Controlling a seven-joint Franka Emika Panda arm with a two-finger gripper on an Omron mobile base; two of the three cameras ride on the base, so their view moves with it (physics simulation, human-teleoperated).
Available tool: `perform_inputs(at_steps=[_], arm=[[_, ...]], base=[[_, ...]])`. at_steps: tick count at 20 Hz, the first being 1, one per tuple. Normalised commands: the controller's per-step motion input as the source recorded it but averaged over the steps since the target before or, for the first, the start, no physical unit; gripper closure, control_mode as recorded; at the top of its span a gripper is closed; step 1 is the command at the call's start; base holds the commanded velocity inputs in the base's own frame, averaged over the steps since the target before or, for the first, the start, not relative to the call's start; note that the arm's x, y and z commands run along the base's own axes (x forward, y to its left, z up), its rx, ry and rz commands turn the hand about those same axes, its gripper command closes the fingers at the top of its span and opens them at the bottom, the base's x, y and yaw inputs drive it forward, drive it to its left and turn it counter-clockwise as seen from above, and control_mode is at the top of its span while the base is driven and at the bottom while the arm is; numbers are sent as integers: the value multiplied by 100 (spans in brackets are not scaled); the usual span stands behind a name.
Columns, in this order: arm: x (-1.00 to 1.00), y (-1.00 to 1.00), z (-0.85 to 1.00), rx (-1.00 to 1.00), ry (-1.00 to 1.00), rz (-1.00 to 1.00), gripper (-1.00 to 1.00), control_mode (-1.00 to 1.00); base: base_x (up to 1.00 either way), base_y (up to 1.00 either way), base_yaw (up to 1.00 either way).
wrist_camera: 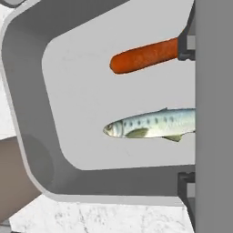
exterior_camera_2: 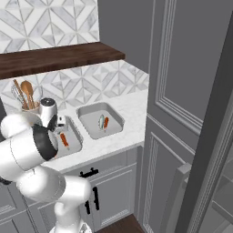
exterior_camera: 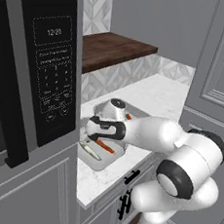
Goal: Place one carrot and one fish in each tupperware on the nearby counter, to pack two identical lunches.
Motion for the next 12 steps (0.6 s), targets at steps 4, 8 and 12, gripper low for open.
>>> perform_inputs(at_steps=[4, 8, 12], arm=[[-28, -88, 97, 0, -7, -7, -100, -100], [-52, -96, 100, 3, -18, -5, -100, -100], [-67, -90, 100, 5, -29, -2, -100, -100]], base=[[0, 0, 0], [0, 0, 0], [0, 0, 0]])
